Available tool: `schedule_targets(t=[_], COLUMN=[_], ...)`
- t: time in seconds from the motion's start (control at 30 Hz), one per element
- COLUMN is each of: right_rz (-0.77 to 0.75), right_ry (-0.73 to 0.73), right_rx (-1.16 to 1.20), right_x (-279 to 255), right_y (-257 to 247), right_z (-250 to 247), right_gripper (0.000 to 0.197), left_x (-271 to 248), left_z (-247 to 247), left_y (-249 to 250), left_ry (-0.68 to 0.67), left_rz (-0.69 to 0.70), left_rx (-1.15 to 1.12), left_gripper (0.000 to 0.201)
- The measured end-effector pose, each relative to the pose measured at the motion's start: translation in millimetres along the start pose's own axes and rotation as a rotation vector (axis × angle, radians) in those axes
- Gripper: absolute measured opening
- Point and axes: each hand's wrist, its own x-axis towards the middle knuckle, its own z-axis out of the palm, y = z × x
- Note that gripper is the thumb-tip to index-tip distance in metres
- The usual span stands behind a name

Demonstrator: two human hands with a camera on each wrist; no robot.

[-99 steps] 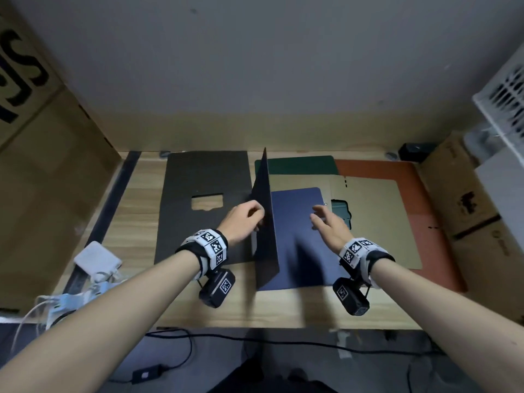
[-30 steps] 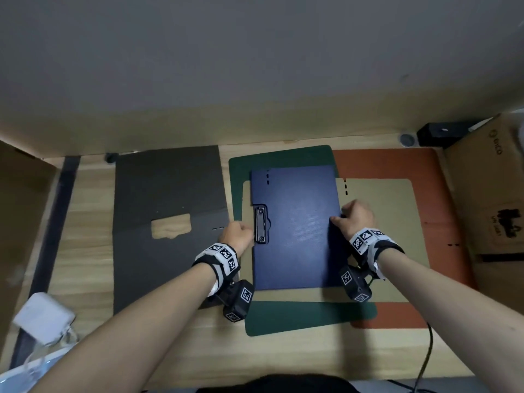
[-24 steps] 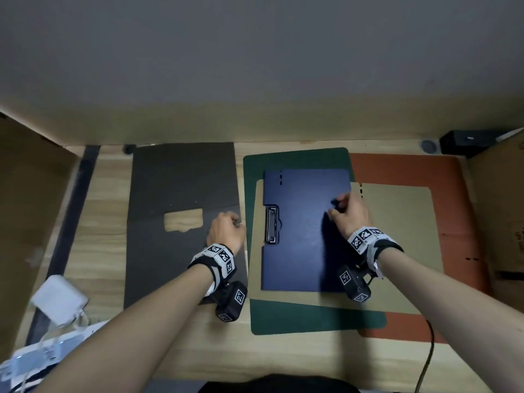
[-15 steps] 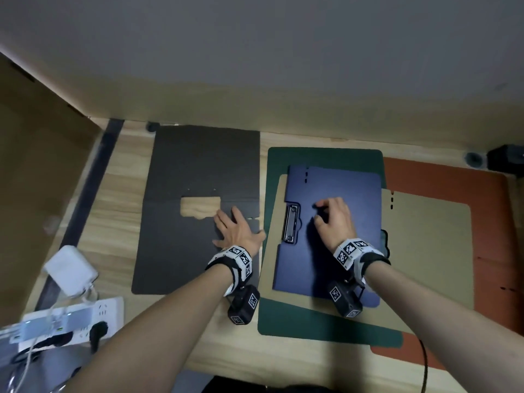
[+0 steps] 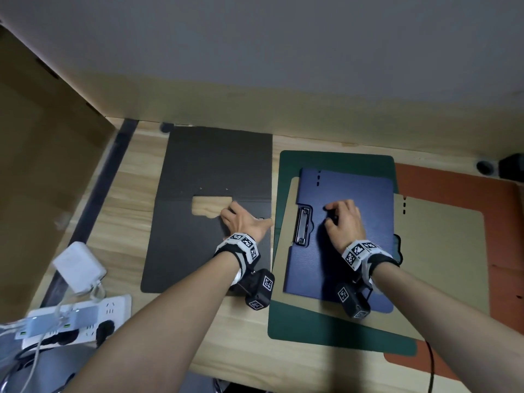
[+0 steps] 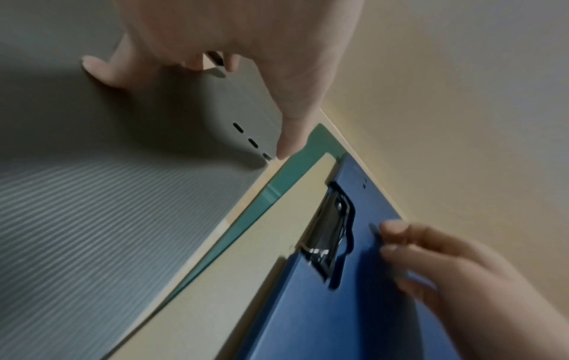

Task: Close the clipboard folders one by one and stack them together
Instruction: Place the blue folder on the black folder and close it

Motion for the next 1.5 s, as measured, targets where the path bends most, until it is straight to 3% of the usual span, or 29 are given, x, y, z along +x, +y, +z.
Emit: schedule_targets(t=[0.13, 0.23, 0.43, 0.6, 0.77, 0.97, 1.1, 1.3, 1.5], right_rz=[0.029, 0.041, 0.060, 0.054, 0.057, 0.061, -0.074, -0.377, -0.551], right_ry=[-0.003, -0.008, -0.010, -0.026, -0.031, -0.056, -0.012, -0.052, -0.010], right_rx=[0.015, 0.018, 0.018, 0.013, -0.003, -0.040, -0.048, -0.250, -0.405], right_x=[-4, -4, -3, -5, -8, -6, -5, 0, -8], right_y=[-3, -7, -12, -12, -14, -26, -54, -104, -133], right_z=[-2, -4, -5, -5, -6, -8, -14, -27, -53], right_gripper=[0.029, 0.028, 0.027, 0.026, 0.025, 0.031, 0.053, 0.089, 0.069], left_x=[9, 18, 20, 16, 11, 12, 1, -18, -41], left_z=[-21, -35, -42, -31, -34, -50, -69, -103, -145], left_y=[0, -7, -19, -36, -42, -45, -49, -47, -27], left_ry=[0.011, 0.017, -0.077, -0.129, -0.143, -0.150, -0.116, -0.286, -0.399], left_rz=[-0.077, -0.057, 0.051, 0.031, 0.006, -0.010, 0.100, 0.247, 0.301], left_rx=[-0.060, -0.045, 0.215, 0.336, 0.273, -0.018, -0.142, -0.223, -0.244], left_gripper=[0.096, 0.091, 0.079, 0.082, 0.078, 0.083, 0.049, 0.050, 0.061])
